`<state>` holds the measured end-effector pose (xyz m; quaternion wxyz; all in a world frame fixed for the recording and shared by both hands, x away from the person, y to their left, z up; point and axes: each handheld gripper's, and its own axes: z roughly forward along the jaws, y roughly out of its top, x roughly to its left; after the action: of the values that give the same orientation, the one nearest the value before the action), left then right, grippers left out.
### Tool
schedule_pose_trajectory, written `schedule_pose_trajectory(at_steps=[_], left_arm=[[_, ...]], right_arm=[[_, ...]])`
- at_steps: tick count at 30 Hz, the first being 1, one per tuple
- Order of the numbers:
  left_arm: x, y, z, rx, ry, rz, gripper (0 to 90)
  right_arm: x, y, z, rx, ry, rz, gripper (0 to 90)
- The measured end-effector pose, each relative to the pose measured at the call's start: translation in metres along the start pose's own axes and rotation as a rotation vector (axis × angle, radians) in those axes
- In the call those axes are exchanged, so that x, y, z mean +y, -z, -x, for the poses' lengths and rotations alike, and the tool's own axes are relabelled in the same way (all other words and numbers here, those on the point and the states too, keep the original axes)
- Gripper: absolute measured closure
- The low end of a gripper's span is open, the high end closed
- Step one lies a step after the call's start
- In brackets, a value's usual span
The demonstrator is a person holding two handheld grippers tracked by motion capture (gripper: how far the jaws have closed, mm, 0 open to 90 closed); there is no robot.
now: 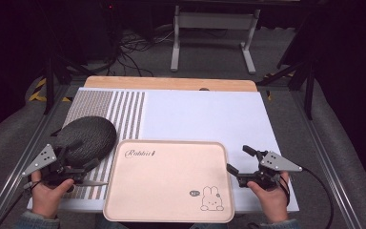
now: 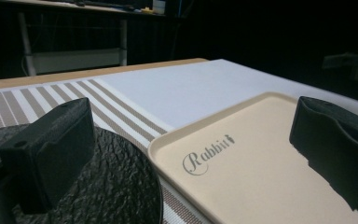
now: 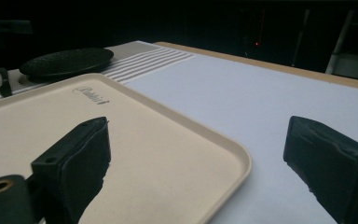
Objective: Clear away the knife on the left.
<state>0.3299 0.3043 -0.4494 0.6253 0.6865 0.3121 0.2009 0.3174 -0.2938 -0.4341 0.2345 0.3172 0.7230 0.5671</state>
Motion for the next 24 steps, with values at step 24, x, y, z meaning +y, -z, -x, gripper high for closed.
schedule_pose_trajectory(at_steps=[24], left_arm=[[0.016,0.01,0.002,-0.075,-0.031,-0.154,5.6]], right_arm=[[0.002,0.0,-0.001,0.018,-0.021,0.024,8.0]])
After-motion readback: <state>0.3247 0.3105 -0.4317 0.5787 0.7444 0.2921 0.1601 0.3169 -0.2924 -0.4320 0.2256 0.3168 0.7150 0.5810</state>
